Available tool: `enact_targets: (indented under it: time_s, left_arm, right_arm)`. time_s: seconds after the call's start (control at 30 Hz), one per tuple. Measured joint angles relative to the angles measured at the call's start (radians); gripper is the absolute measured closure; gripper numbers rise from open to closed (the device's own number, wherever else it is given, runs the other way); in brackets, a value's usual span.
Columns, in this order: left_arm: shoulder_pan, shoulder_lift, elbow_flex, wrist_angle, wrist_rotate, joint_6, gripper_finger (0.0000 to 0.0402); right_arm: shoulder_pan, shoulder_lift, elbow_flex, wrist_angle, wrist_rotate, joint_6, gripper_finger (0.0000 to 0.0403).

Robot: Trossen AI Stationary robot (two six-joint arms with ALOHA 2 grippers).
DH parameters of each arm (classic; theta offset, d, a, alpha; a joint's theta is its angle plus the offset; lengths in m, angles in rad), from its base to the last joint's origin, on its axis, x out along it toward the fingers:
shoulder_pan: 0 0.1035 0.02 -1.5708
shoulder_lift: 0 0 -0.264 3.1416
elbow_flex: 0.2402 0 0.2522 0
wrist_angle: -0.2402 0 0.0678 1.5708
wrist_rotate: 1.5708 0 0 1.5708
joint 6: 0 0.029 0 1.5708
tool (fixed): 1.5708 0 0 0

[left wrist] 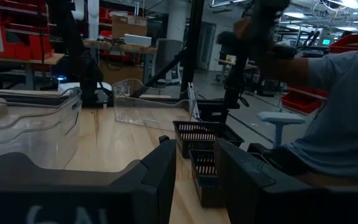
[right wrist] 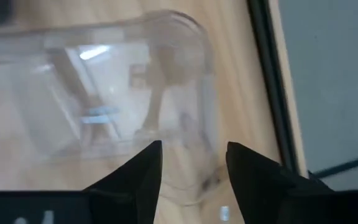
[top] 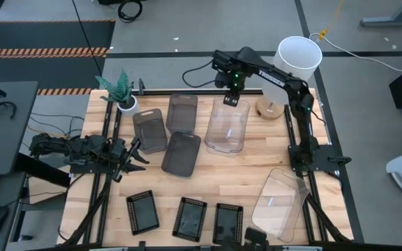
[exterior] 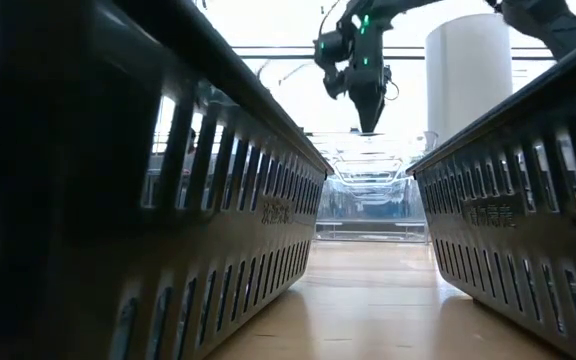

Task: Stack baskets by color
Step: Stack the middle transparent bin on the top transparent bin, then stack the bottom transparent bin on the top transparent bin

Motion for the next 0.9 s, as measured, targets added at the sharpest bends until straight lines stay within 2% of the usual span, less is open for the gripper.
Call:
enact_targets:
  time_s: [0.17, 0.3, 0.43, 0.63, 0.9]
  left_arm:
    - [0.000, 0.000, 0.000, 0.000, 0.000, 0.000, 0.0285]
    - [0.000, 0.000, 0.000, 0.000, 0.000, 0.000, 0.0285]
    - [0.000, 0.000, 0.000, 0.000, 0.000, 0.000, 0.0285]
    - [0.000, 0.000, 0.000, 0.000, 0.000, 0.000, 0.0285]
    - [0.000, 0.000, 0.000, 0.000, 0.000, 0.000, 0.0285]
  right_arm:
    - [0.118, -0.074, -0.003, 0.019, -0.020, 0.084, 0.0223]
    - [0.230, -0.154, -0.093, 0.030, -0.018, 0.136, 0.0224]
    - [0.340, -0.308, -0.307, 0.101, -0.015, 0.213, 0.0224]
    - [0.487, -0.544, -0.662, 0.271, -0.023, 0.451, 0.0224]
    - [0.644, -0.718, -0.898, 0.286, -0.024, 0.747, 0.0224]
